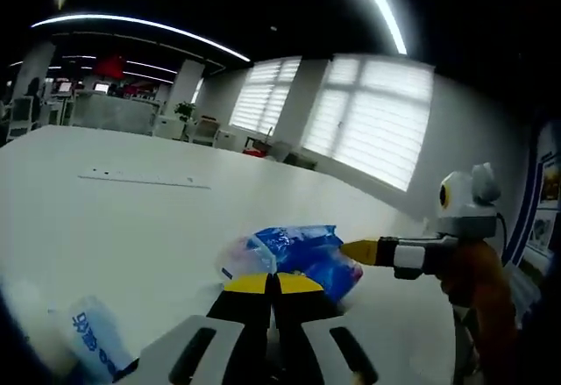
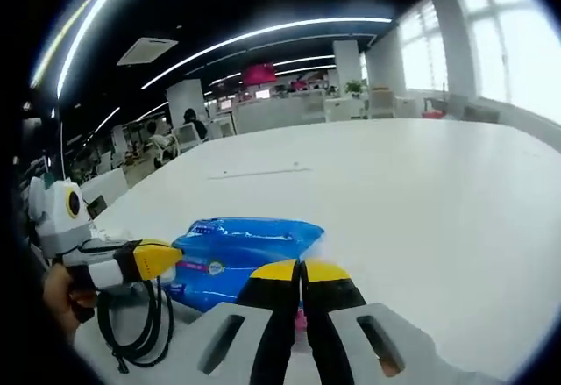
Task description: Arrange the tabletop items into an orderly group along one side of the table until the central work area is clear of visible clutter.
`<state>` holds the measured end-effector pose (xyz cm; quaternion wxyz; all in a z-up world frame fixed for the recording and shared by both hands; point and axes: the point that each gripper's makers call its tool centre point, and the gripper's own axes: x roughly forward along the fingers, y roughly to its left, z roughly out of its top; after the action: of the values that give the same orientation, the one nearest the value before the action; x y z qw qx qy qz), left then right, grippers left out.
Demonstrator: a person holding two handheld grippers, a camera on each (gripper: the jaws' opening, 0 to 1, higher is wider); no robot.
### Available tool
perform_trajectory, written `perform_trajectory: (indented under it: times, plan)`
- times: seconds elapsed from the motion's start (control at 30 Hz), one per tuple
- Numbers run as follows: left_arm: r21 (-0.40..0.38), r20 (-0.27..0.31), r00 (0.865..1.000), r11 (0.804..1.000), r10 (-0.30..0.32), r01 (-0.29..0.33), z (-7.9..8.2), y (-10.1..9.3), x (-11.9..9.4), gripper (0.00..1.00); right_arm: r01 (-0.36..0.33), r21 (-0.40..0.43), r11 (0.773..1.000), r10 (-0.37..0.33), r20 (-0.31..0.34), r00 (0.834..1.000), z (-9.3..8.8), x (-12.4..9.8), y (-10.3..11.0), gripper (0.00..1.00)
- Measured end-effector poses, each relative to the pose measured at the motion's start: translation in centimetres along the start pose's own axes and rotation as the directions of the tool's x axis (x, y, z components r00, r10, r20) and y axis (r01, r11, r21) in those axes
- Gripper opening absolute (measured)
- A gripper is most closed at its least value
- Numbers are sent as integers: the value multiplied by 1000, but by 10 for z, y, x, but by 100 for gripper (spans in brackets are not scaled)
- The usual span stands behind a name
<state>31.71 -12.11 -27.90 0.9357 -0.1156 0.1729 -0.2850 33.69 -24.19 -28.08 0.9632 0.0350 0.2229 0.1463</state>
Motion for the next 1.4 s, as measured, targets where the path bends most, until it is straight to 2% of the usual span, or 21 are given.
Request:
perform_trajectory:
  times: [0.13,0.27,0.33,0.43,0.53,0.6,0.67,0.77,0.93,1.07,1.17,1.27,1.4]
  plan:
    - [95,-27,999,995,29,-27,-5,1,2,0,-4,19,1000,5,-20,1000,-9,4,-2,0]
    - [66,-41,999,998,15,-12,-12,-1,4,0,7,29,1000,-7,-8,1000,-9,5,-4,0]
    - [83,-59,998,996,38,-33,-18,1,5,0,4,25,1000,-4,-7,1000,-10,6,-3,0]
    - [106,-72,997,994,38,-30,-20,-2,4,0,14,48,999,-13,-20,1000,-17,7,-5,0]
    - [141,-86,995,989,58,-46,-21,-3,1,0,28,34,999,-28,-7,1000,-18,7,-5,0]
    - [170,-94,993,984,75,-58,-21,-4,-1,2,45,-25,999,-45,-14,999,-17,7,-5,2]
    - [179,-102,990,981,97,-77,-21,-4,-3,4,64,-49,997,-64,-14,998,-16,6,-7,6]
    - [207,-98,990,975,98,-76,-21,-8,-5,8,73,-54,996,-74,-10,997,-16,4,-9,8]
    - [197,-105,989,977,106,-84,-22,-8,-8,15,64,-33,997,-64,-1,998,-18,1,-13,12]
    - [212,-86,990,973,114,-93,-17,-9,-10,25,81,-49,995,-80,12,997,-18,-3,-16,19]
    - [208,-75,992,975,101,-84,-13,-12,-13,29,102,-73,992,-100,40,994,-15,-7,-21,25]
    - [203,-49,995,976,88,-77,-7,-18,-18,33,90,-72,993,-85,66,994,-14,-11,-21,27]
    - [222,-46,995,972,91,-78,-5,-23,-21,36,54,-128,990,-43,88,995,-12,-12,-14,29]
